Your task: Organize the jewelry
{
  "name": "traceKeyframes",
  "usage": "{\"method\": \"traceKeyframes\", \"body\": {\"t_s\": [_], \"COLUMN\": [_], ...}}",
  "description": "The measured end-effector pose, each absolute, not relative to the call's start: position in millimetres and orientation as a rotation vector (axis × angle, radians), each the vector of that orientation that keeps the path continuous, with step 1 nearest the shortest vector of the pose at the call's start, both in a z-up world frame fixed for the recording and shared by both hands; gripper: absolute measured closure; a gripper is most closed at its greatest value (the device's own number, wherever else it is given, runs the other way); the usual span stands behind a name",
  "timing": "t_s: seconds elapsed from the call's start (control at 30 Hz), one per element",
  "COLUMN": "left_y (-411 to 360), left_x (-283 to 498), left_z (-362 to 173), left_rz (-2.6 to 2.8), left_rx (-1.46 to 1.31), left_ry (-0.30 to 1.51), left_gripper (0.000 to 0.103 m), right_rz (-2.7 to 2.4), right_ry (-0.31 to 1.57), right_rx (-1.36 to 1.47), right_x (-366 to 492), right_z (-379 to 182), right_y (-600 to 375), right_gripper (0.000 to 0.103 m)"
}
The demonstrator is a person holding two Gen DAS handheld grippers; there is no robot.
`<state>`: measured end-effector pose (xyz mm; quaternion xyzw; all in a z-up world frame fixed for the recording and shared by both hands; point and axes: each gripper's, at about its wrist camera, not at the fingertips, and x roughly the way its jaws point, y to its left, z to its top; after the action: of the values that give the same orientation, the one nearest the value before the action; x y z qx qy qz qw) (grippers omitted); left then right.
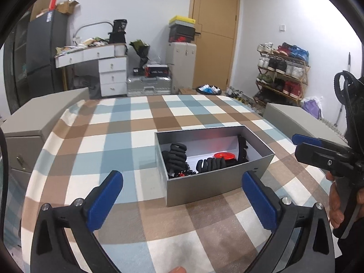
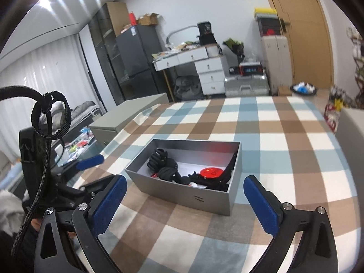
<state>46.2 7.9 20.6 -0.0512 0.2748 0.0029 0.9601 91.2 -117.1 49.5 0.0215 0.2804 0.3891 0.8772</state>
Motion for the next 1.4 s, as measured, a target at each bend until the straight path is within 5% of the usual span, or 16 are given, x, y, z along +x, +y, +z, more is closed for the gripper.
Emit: {"method": "traceKeyframes", "body": {"t_s": [1.4], "left_y": [9], "left_x": [37], "left_z": [12], "left_rz": [0.017], "left_rx": [-0.072], "left_ry": [0.463], "left_gripper": [0.001], "right_rz": [0.743], "right_ry": [0.408], "right_rx": [-0.036], "right_x": [73], "right_z": [32], "right_y": [-116], "right_gripper": [0.0]}}
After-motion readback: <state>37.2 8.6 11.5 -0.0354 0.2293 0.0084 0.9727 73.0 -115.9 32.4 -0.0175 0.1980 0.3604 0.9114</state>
